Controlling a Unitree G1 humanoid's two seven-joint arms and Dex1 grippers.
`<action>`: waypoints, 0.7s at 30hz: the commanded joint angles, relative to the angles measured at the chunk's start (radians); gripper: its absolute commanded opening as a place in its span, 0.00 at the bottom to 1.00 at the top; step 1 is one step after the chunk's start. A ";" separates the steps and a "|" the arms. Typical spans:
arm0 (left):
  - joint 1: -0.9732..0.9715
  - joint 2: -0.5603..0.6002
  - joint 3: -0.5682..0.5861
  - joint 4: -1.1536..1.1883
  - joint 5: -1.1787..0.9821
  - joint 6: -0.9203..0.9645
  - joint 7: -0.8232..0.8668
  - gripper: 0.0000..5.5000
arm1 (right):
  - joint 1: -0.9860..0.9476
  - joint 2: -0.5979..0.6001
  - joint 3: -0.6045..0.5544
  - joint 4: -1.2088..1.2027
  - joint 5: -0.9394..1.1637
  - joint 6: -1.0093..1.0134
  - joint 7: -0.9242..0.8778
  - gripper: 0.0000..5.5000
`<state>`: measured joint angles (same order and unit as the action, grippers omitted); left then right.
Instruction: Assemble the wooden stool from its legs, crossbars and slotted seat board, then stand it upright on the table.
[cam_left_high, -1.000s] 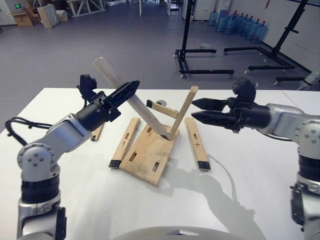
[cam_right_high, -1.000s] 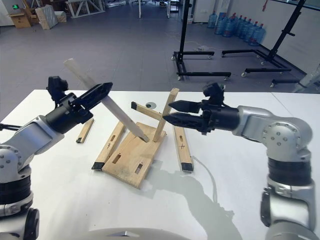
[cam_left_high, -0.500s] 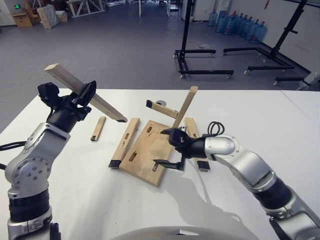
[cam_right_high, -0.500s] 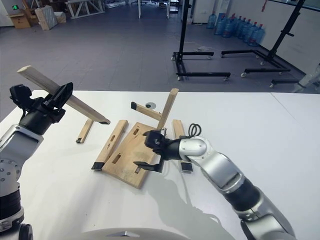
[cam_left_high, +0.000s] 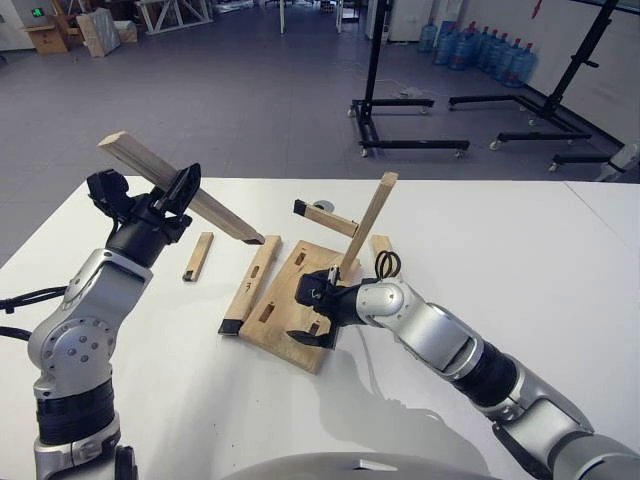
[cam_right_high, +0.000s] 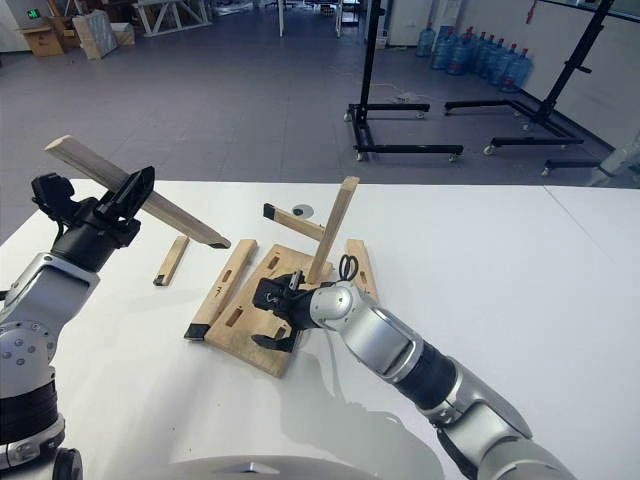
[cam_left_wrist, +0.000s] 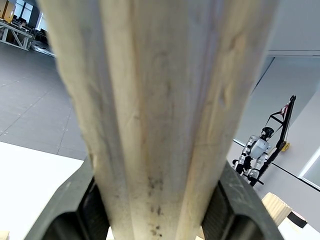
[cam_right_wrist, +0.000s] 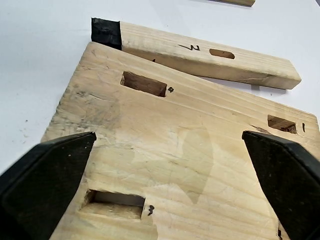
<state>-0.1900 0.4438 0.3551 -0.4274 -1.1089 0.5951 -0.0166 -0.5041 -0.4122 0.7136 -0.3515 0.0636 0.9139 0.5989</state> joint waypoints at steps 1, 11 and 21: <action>-0.015 -0.008 -0.005 -0.005 0.015 0.011 0.012 0.37 | -0.020 0.029 0.007 0.007 -0.017 0.008 0.002 0.98; -0.015 -0.027 -0.008 -0.002 0.024 0.017 0.012 0.37 | -0.031 -0.022 0.141 0.051 -0.166 -0.066 0.025 0.98; -0.001 -0.044 -0.009 -0.014 0.032 0.021 0.019 0.37 | -0.016 -0.296 0.210 -0.039 -0.255 -0.235 0.300 0.98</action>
<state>-0.1900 0.4017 0.3484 -0.4301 -1.0827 0.6042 -0.0058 -0.5640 -0.6156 0.8772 -0.4221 -0.1760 0.6916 0.8059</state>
